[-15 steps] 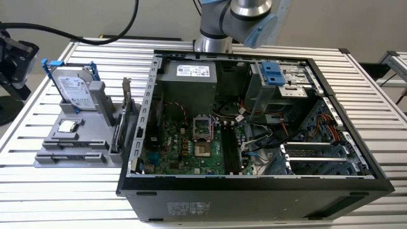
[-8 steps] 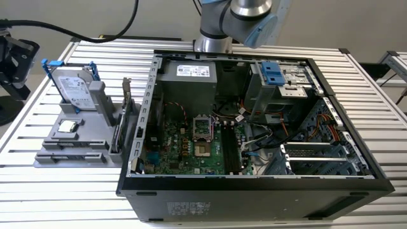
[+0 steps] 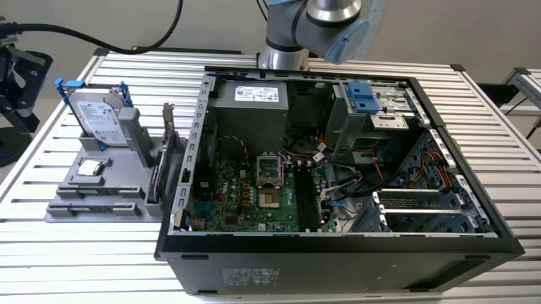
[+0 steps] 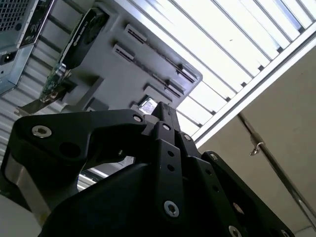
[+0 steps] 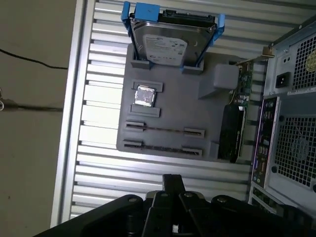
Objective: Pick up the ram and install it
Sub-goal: 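Pick up the ram and move it above insertion slot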
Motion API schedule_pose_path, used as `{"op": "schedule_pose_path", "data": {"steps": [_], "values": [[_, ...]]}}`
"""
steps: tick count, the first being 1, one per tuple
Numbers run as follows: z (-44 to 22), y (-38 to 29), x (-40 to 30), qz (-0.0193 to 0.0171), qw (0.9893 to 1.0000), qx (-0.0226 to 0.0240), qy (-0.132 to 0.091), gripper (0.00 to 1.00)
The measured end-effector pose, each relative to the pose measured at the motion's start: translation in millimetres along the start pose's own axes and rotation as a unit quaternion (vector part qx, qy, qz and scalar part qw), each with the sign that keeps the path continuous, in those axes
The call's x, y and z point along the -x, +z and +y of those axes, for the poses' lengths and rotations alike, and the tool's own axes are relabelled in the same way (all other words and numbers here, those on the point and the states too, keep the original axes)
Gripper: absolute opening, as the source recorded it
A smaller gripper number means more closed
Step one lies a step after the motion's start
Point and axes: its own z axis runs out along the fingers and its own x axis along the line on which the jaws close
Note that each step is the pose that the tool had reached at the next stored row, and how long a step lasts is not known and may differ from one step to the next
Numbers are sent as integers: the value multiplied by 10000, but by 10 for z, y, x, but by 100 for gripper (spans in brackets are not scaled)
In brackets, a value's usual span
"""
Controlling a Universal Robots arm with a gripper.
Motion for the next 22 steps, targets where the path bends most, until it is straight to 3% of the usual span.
{"op": "schedule_pose_path", "data": {"steps": [13, 22], "values": [[0, 0, 0, 17, 9994, 5, -357, 0], [0, 0, 0, 34, 9975, 11, -706, 0]]}}
